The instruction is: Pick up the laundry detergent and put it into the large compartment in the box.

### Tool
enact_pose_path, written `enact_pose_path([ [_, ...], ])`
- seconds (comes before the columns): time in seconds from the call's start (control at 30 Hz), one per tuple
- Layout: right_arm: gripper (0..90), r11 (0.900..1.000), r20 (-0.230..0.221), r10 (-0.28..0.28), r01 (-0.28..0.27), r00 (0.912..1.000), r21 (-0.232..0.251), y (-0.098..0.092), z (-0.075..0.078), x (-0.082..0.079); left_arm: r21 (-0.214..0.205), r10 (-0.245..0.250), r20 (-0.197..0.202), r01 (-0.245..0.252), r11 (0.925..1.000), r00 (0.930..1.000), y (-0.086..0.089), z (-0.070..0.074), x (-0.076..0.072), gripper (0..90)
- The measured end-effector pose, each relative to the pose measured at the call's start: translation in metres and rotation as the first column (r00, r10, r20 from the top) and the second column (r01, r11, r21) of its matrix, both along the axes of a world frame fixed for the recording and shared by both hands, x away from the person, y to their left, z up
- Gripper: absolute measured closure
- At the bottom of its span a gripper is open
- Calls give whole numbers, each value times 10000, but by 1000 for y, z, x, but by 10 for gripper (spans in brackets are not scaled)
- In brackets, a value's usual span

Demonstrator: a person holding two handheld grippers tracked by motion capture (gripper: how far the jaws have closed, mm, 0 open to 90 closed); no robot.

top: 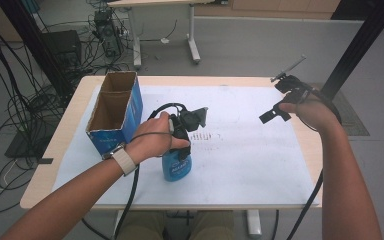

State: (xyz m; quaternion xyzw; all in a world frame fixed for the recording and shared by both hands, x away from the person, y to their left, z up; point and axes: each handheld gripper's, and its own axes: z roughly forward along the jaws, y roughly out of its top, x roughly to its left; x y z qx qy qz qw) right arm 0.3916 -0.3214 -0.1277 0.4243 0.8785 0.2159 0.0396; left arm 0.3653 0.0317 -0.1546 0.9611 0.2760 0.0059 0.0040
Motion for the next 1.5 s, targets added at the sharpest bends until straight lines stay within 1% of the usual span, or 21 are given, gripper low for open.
enact_pose_path([
  [1.5, 83, 10000, 15, 64, -64, 10000, 47, 1, 0, 1, 12, 22, 35, -22, 10000, 10000, 0, 0, -1, 387],
])
